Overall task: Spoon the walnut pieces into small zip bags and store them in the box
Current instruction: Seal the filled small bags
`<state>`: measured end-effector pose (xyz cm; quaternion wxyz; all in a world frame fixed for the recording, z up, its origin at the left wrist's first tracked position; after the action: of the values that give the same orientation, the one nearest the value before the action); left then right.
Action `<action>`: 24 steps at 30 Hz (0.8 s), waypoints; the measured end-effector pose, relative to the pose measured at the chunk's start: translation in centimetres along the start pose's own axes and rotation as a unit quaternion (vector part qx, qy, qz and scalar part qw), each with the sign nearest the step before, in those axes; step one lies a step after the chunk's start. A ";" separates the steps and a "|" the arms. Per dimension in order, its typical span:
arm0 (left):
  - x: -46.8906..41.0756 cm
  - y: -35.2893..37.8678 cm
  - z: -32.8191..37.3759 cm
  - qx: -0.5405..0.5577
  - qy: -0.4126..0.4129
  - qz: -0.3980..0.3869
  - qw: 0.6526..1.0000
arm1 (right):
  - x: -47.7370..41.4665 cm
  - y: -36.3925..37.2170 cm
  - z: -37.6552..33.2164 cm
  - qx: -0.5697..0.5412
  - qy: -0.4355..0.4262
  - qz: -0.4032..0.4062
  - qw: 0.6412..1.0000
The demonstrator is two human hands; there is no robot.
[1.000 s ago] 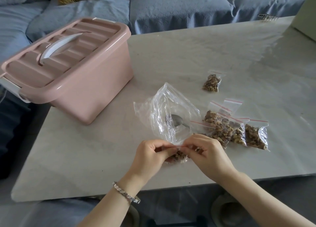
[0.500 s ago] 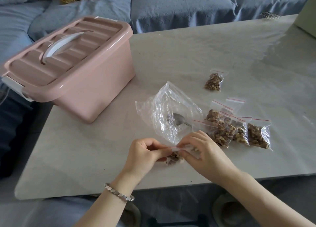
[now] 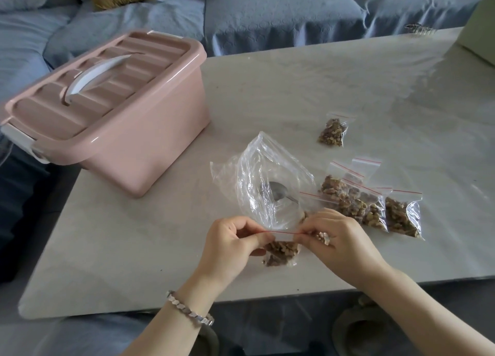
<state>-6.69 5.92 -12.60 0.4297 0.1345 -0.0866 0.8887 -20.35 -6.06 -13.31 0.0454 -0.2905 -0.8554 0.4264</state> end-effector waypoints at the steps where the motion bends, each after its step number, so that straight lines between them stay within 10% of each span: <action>1: -0.2 0.2 -0.1 -0.002 0.001 0.003 1.000 | 0.0 -0.2 0.2 -0.007 0.024 0.000 1.000; 8: -2.5 2.3 -0.5 -0.065 0.023 -0.007 0.998 | -0.8 -2.5 1.6 0.042 0.153 -0.074 0.984; 14: -4.5 3.5 0.0 -0.215 0.073 -0.032 0.973 | -7.2 -8.6 5.5 0.032 0.216 0.104 0.970; 24: -4.0 2.0 2.7 -0.242 0.148 -0.015 0.959 | -17.6 -6.9 14.9 0.007 0.427 0.049 0.903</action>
<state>-5.46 0.95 -11.40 0.4706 -0.1056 -0.2327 0.8445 -13.82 -29.17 -14.53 0.3874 -0.4861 -0.7355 0.2695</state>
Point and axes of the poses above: each hand's wrist, its own x-axis away from the middle knuckle, its own y-axis out of the palm, z = x × y, the point moved 3 cm from there along -x, towards the middle knuckle, and after that the axes turned 6 degrees about x, right-handed, at the moved point
